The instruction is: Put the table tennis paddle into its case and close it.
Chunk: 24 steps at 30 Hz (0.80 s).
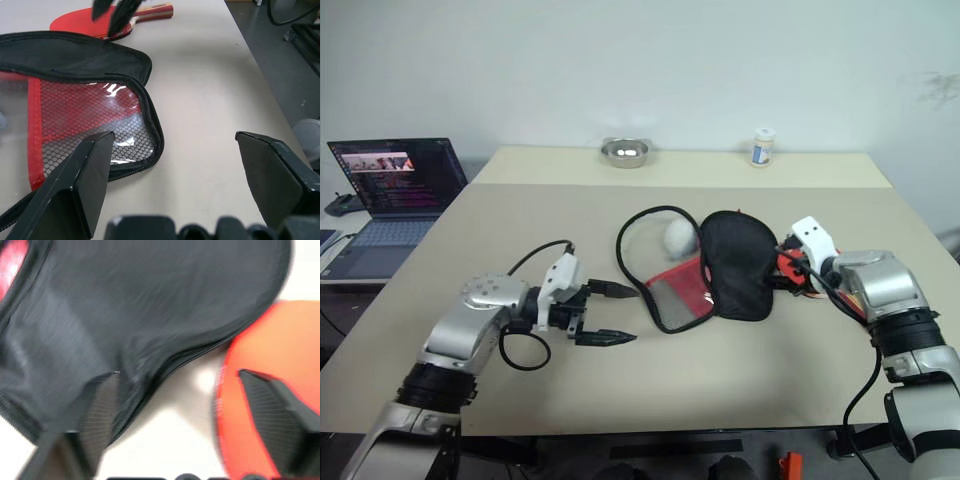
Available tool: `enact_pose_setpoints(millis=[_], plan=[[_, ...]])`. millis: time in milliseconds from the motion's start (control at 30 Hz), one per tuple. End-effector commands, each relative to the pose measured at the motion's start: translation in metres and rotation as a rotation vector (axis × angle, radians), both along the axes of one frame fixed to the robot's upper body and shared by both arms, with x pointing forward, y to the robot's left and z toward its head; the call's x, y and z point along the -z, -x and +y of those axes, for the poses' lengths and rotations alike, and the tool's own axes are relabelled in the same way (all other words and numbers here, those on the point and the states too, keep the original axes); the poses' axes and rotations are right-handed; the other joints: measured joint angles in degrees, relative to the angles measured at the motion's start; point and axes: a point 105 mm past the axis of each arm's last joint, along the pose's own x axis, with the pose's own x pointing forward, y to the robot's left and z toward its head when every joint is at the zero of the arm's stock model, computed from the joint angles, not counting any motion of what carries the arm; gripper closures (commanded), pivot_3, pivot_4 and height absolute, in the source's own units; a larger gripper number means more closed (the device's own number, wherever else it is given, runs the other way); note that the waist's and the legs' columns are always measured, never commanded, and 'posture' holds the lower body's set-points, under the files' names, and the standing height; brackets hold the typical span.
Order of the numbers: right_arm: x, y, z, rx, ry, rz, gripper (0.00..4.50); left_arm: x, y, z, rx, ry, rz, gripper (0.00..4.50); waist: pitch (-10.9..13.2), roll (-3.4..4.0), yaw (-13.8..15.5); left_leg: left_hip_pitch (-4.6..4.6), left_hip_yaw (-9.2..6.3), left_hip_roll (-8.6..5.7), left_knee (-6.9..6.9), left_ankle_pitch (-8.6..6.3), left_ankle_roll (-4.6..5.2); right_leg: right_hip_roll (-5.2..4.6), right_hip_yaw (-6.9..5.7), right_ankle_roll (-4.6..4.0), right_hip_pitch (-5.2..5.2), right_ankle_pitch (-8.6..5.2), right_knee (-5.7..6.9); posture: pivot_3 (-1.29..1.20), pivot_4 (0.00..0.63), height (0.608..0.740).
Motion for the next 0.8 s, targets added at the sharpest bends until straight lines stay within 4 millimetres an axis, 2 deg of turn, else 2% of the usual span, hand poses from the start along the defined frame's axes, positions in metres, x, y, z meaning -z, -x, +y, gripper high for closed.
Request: enact_pose_setpoints(millis=[33,167,267,367,533,800], plan=[[-0.037,0.014,-0.008,-0.014,-0.006,-0.139,0.05,-0.011,0.0,-0.005,0.025,0.007,-0.038,0.28,0.0,0.01,0.3,-0.02,-0.01,0.0,0.0,0.0,0.0,0.0,-0.01,0.0,0.0,0.0,-0.02,0.0,0.15,0.74],[-0.038,0.037,-0.018,0.005,-0.02,-0.146,0.05,-0.015,-0.004,-0.009,0.028,0.01,-0.047,0.28,0.0,0.0,0.7,-0.01,-0.02,0.01,-0.01,0.0,0.0,0.0,-0.01,0.0,0.01,0.0,-0.04,0.0,0.15,0.74],[-0.027,0.055,-0.037,0.091,-0.065,-0.112,0.05,-0.021,-0.006,-0.016,0.038,0.023,-0.056,0.28,0.0,0.0,1.1,0.02,0.0,0.0,0.03,0.0,0.0,0.0,0.01,0.01,0.03,0.01,-0.01,0.0,0.15,0.74],[-0.014,0.062,-0.063,0.203,-0.108,-0.078,0.05,-0.026,-0.009,-0.027,0.057,0.022,-0.067,0.28,0.0,0.0,1.3,0.04,0.0,-0.02,0.05,0.0,0.0,0.0,0.01,0.02,0.06,0.01,0.0,0.0,0.15,0.74],[0.009,0.058,-0.094,0.307,-0.089,-0.027,0.05,-0.03,-0.012,-0.04,0.088,0.022,-0.068,0.28,0.0,0.0,1.2,0.08,0.03,-0.04,0.07,0.0,0.01,0.05,0.02,0.03,0.07,0.01,0.0,0.0,0.15,0.74],[0.034,0.039,-0.11,0.335,-0.088,0.03,0.05,-0.025,-0.015,-0.039,0.096,0.017,-0.071,0.28,0.0,0.03,0.9,0.09,0.06,-0.03,0.04,0.0,0.01,0.13,0.09,0.03,0.03,0.01,0.0,0.0,0.15,0.74]])
